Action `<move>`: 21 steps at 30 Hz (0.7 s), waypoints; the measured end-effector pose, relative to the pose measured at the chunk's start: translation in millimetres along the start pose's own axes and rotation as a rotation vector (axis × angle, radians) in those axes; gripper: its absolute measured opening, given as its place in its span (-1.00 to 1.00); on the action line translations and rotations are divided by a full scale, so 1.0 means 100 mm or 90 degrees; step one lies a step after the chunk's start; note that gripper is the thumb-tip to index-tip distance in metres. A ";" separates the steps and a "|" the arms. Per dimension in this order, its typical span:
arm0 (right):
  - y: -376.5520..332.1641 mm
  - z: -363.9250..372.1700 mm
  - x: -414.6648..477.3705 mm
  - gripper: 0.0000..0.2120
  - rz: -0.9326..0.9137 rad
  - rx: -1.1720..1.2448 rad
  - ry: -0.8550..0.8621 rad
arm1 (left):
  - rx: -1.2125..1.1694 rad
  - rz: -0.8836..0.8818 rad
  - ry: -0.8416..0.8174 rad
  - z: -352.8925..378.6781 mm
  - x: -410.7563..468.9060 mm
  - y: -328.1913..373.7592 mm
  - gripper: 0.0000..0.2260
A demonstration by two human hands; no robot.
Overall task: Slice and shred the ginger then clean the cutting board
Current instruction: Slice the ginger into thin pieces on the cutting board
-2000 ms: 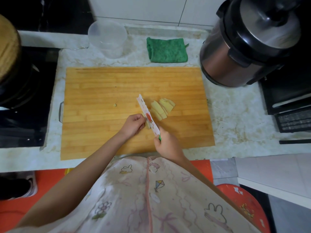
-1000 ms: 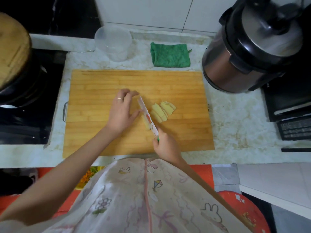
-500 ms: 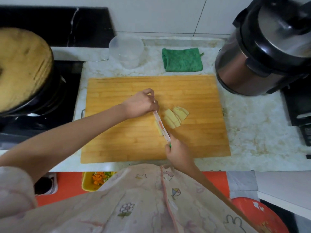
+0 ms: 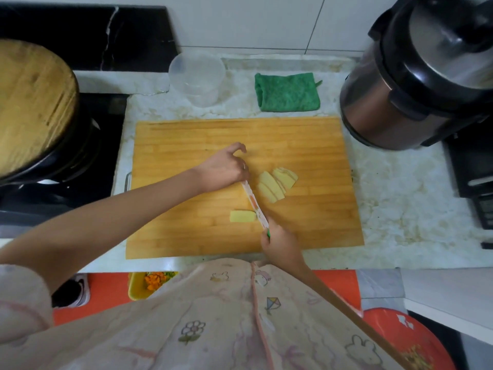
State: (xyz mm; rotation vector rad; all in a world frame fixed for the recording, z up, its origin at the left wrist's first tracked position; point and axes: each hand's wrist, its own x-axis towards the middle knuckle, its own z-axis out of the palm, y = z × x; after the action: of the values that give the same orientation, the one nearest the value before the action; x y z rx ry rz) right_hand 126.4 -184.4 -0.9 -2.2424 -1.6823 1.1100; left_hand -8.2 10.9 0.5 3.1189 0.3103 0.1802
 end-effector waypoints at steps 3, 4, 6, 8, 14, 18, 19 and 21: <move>-0.01 0.02 0.03 -0.57 0.002 0.006 -0.001 | -0.052 -0.297 0.059 0.11 -0.23 0.20 -0.62; -0.01 0.03 0.02 -0.56 0.001 0.012 -0.006 | -0.149 -0.439 0.076 0.12 -0.32 0.30 -0.57; 0.02 0.00 0.03 -0.56 0.013 0.033 -0.015 | -0.366 -0.648 0.076 0.15 -0.43 0.53 -0.62; 0.06 -0.04 0.03 -0.59 0.024 0.060 0.011 | -0.420 -0.650 -0.066 0.23 -0.45 0.68 -0.59; 0.08 -0.14 -0.01 -0.78 0.001 0.099 0.103 | -0.287 -0.453 -0.105 0.45 -0.35 1.01 -0.44; 0.14 -0.19 -0.07 -0.86 0.015 0.132 0.127 | -0.385 -0.547 -0.044 0.44 -0.28 1.05 -0.73; 0.17 -0.19 -0.09 -0.88 0.017 0.141 0.130 | -0.407 -0.568 -0.037 0.44 -0.27 1.07 -0.76; 0.19 -0.18 -0.11 -0.85 0.018 0.152 0.141 | -0.422 -0.578 -0.033 0.43 -0.27 1.10 -0.78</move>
State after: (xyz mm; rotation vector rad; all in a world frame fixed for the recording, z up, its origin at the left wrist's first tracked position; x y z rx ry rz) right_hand 151.8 -195.1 7.4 -2.1534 -1.3593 0.9689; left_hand -7.6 -101.6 -43.7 2.0790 1.2841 0.1427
